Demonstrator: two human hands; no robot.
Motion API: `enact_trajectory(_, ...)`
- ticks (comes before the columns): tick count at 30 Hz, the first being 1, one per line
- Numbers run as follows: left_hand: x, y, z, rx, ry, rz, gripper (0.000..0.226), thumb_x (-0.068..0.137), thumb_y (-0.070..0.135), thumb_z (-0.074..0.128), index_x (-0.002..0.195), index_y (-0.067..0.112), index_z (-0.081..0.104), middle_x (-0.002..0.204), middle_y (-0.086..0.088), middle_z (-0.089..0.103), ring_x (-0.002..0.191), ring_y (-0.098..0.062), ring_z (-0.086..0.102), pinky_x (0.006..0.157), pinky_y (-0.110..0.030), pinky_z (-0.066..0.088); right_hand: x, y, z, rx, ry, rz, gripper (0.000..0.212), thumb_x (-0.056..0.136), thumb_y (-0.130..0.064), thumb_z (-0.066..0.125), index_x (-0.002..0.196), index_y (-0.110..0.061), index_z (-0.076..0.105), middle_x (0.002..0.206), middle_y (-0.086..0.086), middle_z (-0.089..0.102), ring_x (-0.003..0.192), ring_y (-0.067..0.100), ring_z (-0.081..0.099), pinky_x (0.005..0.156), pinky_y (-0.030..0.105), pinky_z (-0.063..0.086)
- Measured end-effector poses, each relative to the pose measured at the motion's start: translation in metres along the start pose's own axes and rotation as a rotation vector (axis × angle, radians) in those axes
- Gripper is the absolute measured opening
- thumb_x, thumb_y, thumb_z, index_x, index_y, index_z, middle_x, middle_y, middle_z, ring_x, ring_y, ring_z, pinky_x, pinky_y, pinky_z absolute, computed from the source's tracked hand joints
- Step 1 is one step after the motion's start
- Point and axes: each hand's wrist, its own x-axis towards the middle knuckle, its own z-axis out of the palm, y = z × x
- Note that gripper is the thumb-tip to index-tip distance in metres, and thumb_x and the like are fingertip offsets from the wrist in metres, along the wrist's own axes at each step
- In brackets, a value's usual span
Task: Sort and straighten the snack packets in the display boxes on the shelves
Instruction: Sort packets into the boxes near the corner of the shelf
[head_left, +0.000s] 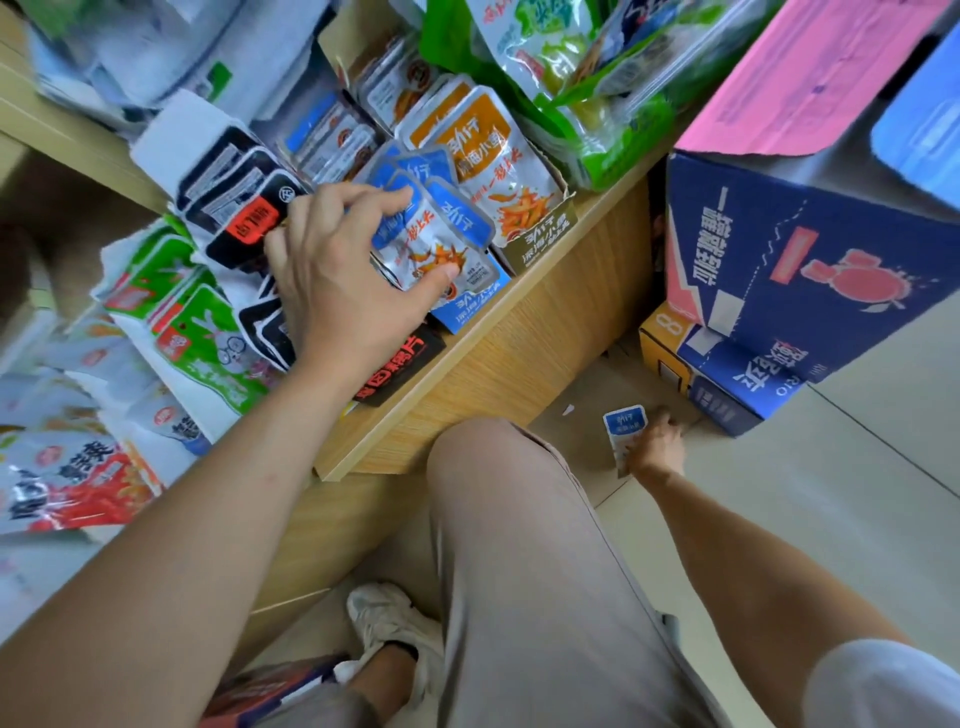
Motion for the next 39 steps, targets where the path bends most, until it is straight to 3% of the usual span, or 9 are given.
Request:
enact_trajectory(2, -0.001, 0.000, 0.001, 0.004, 0.009, 0.003, 0.064, 0.069, 0.066, 0.074, 0.122, 0.032, 0.065, 0.122, 0.008, 0.058, 0.118, -0.018, 0.049, 0.091, -0.032, 0.027, -0.005, 0.004, -0.002, 0.106, -0.020, 0.040, 0.073, 0.063, -0.010, 0.092, 0.123, -0.007, 0.050, 0.113, 0.014, 0.061, 0.103, 0.031, 0.062, 0.089, 0.040, 0.055)
enact_trajectory(5, -0.003, 0.001, 0.002, 0.003, 0.029, 0.001, 0.065, 0.069, 0.069, 0.073, 0.122, 0.033, 0.065, 0.121, 0.008, 0.058, 0.116, -0.017, 0.049, 0.092, -0.035, 0.030, -0.022, 0.001, -0.012, 0.286, -0.030, 0.054, 0.036, 0.082, -0.024, 0.079, 0.113, -0.011, 0.066, 0.103, 0.010, 0.072, 0.087, 0.025, 0.069, 0.080, 0.041, 0.061)
enact_trajectory(8, -0.003, 0.001, 0.001, -0.012, 0.044, 0.022, 0.058, 0.080, 0.068, 0.065, 0.125, 0.031, 0.064, 0.124, 0.007, 0.059, 0.117, -0.019, 0.050, 0.094, -0.040, 0.033, -0.054, -0.021, -0.038, 0.446, -0.031, -0.090, 0.017, 0.094, -0.026, 0.066, 0.105, -0.013, 0.063, 0.106, 0.012, 0.072, 0.084, 0.020, 0.069, 0.075, 0.038, 0.060)
enact_trajectory(12, -0.003, 0.001, 0.000, 0.003, 0.051, 0.022, 0.057, 0.084, 0.059, 0.062, 0.132, 0.027, 0.059, 0.134, 0.004, 0.058, 0.122, -0.021, 0.050, 0.095, -0.041, 0.034, -0.118, -0.069, -0.104, 0.623, -0.047, -0.462, 0.017, 0.100, -0.029, 0.057, 0.111, -0.017, 0.062, 0.110, 0.005, 0.069, 0.094, 0.013, 0.071, 0.074, 0.025, 0.058)
enact_trajectory(19, -0.009, 0.005, -0.024, 0.125, 0.207, -0.099, 0.056, 0.083, 0.059, 0.062, 0.130, 0.028, 0.063, 0.142, 0.006, 0.056, 0.132, -0.023, 0.046, 0.106, -0.046, 0.031, -0.207, -0.177, -0.221, 0.698, 0.129, -0.966, 0.019, 0.097, -0.012, 0.064, 0.115, -0.006, 0.064, 0.102, 0.001, 0.071, 0.094, 0.009, 0.070, 0.076, 0.023, 0.057)
enact_trajectory(26, -0.050, -0.036, -0.046, 0.057, 0.232, -0.128, 0.051, 0.086, 0.048, 0.060, 0.131, 0.025, 0.064, 0.145, 0.003, 0.054, 0.132, -0.025, 0.046, 0.104, -0.042, 0.032, -0.216, -0.269, -0.215, 0.401, 0.317, -1.167, 0.031, 0.090, -0.010, 0.068, 0.120, -0.015, 0.064, 0.088, -0.009, 0.069, 0.072, 0.002, 0.062, 0.066, 0.023, 0.050)
enact_trajectory(30, -0.075, -0.055, -0.034, -0.123, 0.034, -0.122, 0.065, 0.091, 0.058, 0.047, 0.149, 0.029, 0.045, 0.158, 0.006, 0.038, 0.141, -0.023, 0.040, 0.115, -0.048, 0.030, -0.203, -0.291, -0.203, 0.063, 0.451, -1.209, 0.072, 0.090, -0.011, 0.068, 0.153, -0.022, 0.035, 0.135, 0.009, 0.054, 0.096, 0.026, 0.060, 0.066, 0.035, 0.044)
enact_trajectory(35, -0.076, -0.057, -0.025, -0.208, 0.025, -0.186, 0.061, 0.092, 0.058, 0.050, 0.149, 0.034, 0.045, 0.153, 0.010, 0.042, 0.136, -0.020, 0.046, 0.112, -0.053, 0.036, -0.185, -0.290, -0.198, -0.303, 0.708, -1.471, 0.036, 0.084, -0.005, 0.067, 0.119, -0.015, 0.070, 0.142, 0.011, 0.054, 0.109, 0.033, 0.051, 0.080, 0.044, 0.048)
enact_trajectory(39, -0.075, -0.054, -0.019, -0.242, 0.081, -0.247, 0.055, 0.092, 0.046, 0.066, 0.143, 0.034, 0.053, 0.147, 0.007, 0.051, 0.131, -0.020, 0.049, 0.112, -0.045, 0.028, -0.188, -0.276, -0.201, -0.490, 0.615, -1.407, 0.043, 0.092, -0.041, 0.059, 0.130, -0.021, 0.064, 0.152, 0.007, 0.047, 0.122, 0.033, 0.046, 0.093, 0.046, 0.044)
